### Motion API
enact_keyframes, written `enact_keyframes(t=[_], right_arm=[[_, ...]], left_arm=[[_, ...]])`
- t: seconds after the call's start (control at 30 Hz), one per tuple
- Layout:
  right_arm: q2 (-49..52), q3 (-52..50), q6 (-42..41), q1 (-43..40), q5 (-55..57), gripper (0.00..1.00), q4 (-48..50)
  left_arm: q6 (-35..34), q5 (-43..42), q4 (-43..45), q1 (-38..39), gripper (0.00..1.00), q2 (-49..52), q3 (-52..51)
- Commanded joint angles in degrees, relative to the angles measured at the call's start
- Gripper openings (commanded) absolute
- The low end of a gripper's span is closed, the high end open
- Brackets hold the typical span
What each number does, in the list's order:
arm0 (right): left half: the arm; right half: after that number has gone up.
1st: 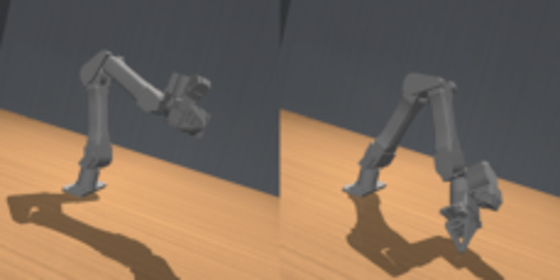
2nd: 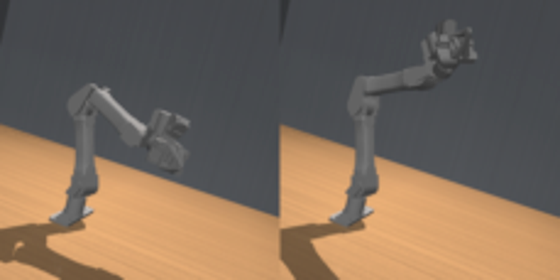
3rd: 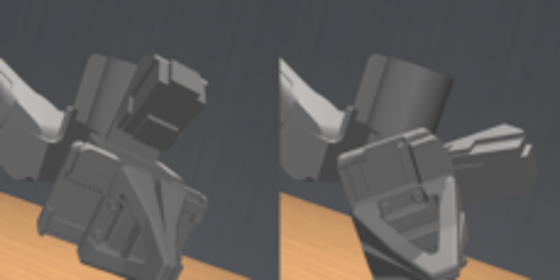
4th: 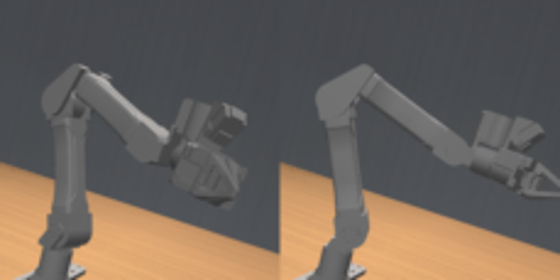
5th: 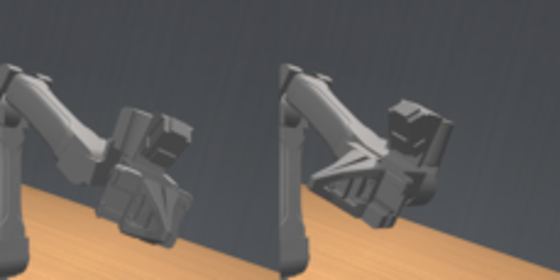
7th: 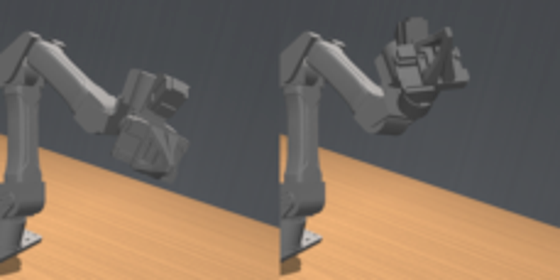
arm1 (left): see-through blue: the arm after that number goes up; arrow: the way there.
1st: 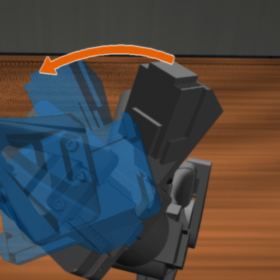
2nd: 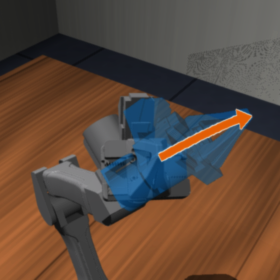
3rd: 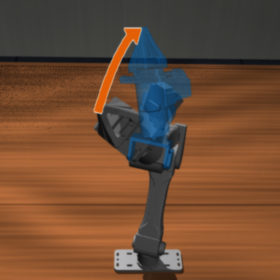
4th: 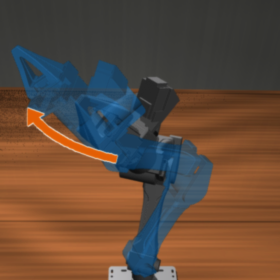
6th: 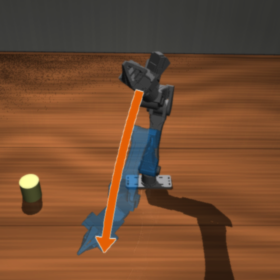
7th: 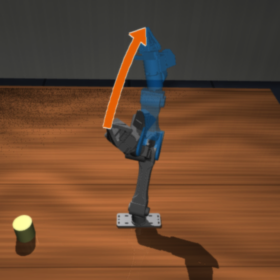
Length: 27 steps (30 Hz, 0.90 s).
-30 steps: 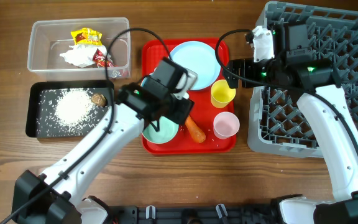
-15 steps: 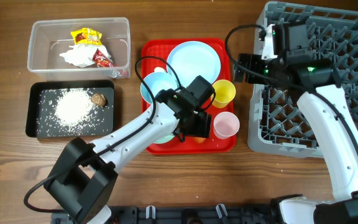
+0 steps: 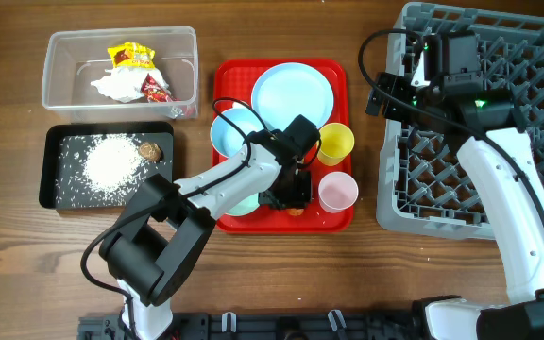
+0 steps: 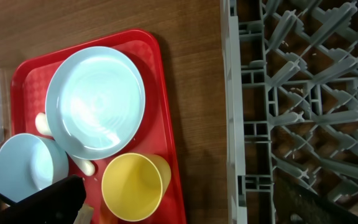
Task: Sort waste into correct bins and load items into the dishwasher rack
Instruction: 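Grasp the carrot with the left gripper and drop it on the black tray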
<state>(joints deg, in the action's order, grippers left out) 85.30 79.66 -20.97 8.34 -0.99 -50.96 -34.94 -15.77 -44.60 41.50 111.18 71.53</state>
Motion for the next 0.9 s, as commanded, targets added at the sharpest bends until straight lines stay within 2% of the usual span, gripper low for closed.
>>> enact_keyframes(t=[0.0,0.1,0.23,0.43,0.53,0.73,0.87], right_arm=[[0.66,0.48,1.51,-0.07,1.22,1.00,-0.07],[0.66,0.48,1.46,-0.07,1.22,1.00,-0.07],[0.66,0.48,1.46,-0.07,1.20,1.00,-0.09],[0.66,0.48,1.49,-0.07,1.22,1.00,-0.09],[0.66,0.48,1.51,-0.07,1.25,1.00,-0.09],[0.66,0.48,1.62,-0.07,1.25,1.00,-0.09],[0.66,0.48,1.70,-0.07,1.25,1.00,-0.11]], left_arm=[[0.17,-0.37,-0.02,-0.11,0.21,0.68,0.07],[1.95,-1.18,-0.37,-0.15,0.19,-0.33,0.22],[4.94,-1.05,-5.66,-0.26,0.19,-3.61,4.11],[6.27,6.32,-15.47,-2.36,0.18,-8.83,11.23],[7.78,8.92,-19.37,-9.38,0.17,-12.68,11.37],[7.78,24.57,-28.24,-25.62,0.12,-13.57,11.19],[7.78,25.64,-30.53,-35.12,0.07,-13.57,9.70]])
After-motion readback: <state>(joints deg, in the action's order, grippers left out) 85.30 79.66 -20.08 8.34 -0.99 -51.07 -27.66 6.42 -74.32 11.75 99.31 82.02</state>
